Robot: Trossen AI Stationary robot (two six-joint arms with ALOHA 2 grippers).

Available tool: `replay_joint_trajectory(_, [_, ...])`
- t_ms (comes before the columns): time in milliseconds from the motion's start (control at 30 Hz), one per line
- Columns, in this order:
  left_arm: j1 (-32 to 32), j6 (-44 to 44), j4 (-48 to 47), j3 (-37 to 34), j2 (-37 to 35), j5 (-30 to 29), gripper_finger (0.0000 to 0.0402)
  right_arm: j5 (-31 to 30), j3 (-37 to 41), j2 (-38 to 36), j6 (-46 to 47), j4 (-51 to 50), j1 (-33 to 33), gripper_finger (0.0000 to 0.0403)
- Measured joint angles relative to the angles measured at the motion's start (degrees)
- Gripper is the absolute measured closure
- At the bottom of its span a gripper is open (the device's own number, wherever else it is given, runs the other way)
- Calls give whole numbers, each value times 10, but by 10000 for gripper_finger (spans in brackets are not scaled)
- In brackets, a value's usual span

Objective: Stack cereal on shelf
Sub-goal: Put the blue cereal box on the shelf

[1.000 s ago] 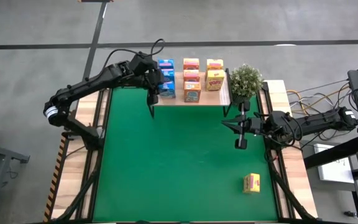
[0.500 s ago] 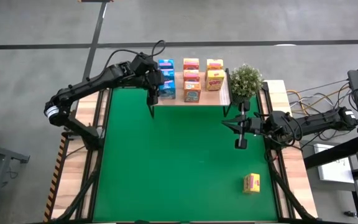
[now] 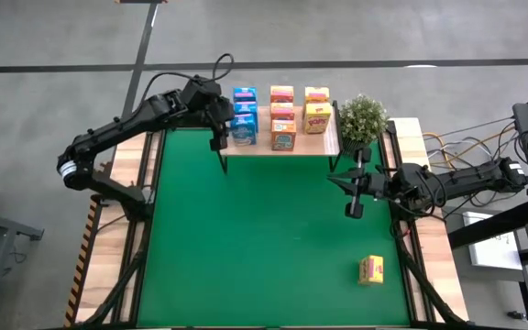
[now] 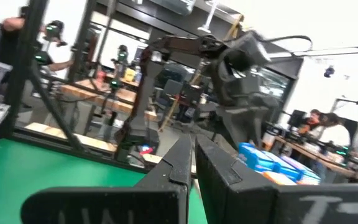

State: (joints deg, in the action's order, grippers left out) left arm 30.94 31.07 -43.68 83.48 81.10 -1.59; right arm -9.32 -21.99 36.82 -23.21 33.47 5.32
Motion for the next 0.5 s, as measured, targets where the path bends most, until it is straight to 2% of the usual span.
replay_joint_trajectory(167, [-1, -2, 0, 0, -13, 1, 184, -47, -2, 0, -4, 0, 0, 390])
replay_joint_trajectory(500, [-6, -6, 0, 0, -22, 6, 184, -47, -2, 0, -6, -2, 0, 390])
